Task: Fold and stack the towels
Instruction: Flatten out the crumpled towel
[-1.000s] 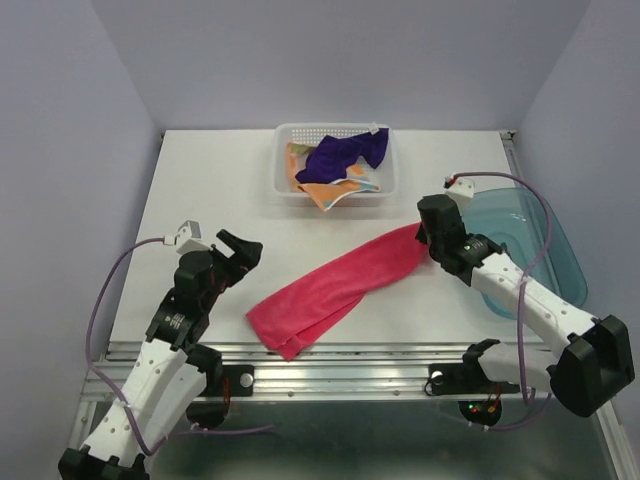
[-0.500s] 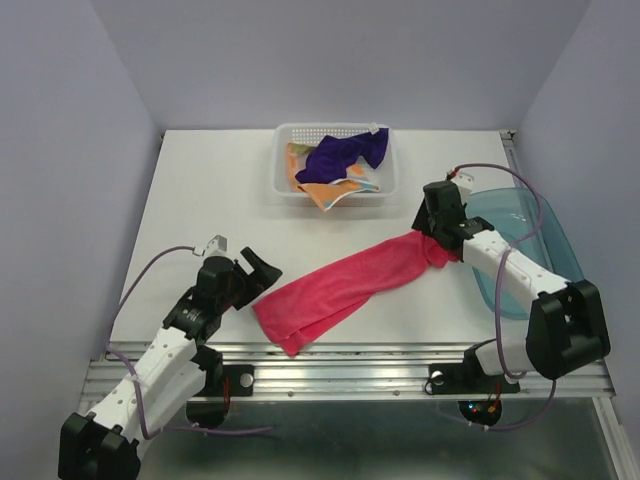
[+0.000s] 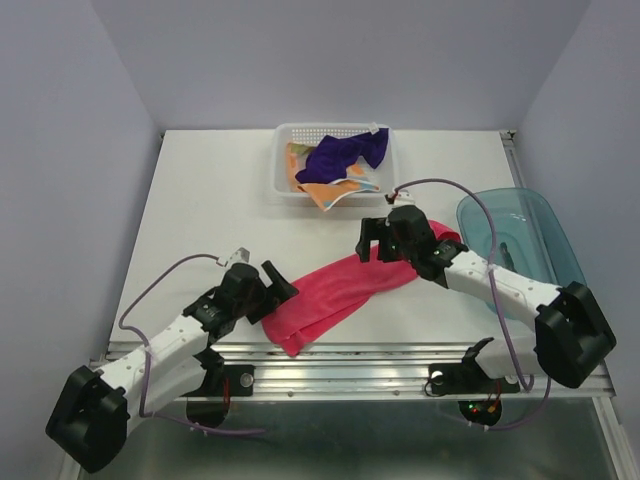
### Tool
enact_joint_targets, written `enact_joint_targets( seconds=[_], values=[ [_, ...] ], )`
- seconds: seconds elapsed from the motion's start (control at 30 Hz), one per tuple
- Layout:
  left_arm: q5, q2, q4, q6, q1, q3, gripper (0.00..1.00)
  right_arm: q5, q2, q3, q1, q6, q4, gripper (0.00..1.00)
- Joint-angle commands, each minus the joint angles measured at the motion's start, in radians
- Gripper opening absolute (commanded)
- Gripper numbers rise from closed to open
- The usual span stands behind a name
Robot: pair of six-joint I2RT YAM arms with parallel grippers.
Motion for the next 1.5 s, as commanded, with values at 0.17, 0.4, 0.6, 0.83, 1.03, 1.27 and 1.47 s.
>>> enact_joint_targets(
  seconds=[0.17, 0.4, 0.6, 0.83, 1.03, 1.27, 1.47],
  values=[
    [-0.057, 0.264, 0.194, -0.029, -0.078, 0.041, 0.99, 0.010, 0.091, -0.106, -0.004, 0.178, 0.055, 1.00],
    [-0.211, 0.528, 0.214, 0.091, -0.077, 0.303, 0.99, 0.020, 0.114, -0.170, -0.004, 0.230, 0.069, 1.00],
    [-0.222, 0.745, 0.214, 0.204, -0.036, 0.512, 0.99, 0.003, 0.078, -0.227, -0.003, 0.233, 0.080, 1.00],
    [-0.281, 0.535, 0.177, 0.241, -0.025, 0.474, 0.99, 0.061, 0.006, -0.140, 0.176, -0.001, 0.101, 1.00],
    [-0.537, 0.136, -0.152, 0.020, 0.018, 0.365, 0.99, 0.038, 0.182, 0.108, 0.325, -0.175, 0.110, 1.00],
    [-0.573, -0.242, -0.398, -0.137, 0.145, 0.195, 0.99, -0.006, 0.552, 0.493, 0.476, -0.328, 0.043, 0.97],
    [-0.542, -0.344, -0.399, -0.144, 0.147, 0.172, 0.99, 0.021, 0.788, 0.731, 0.491, -0.373, -0.037, 0.79]
  ],
)
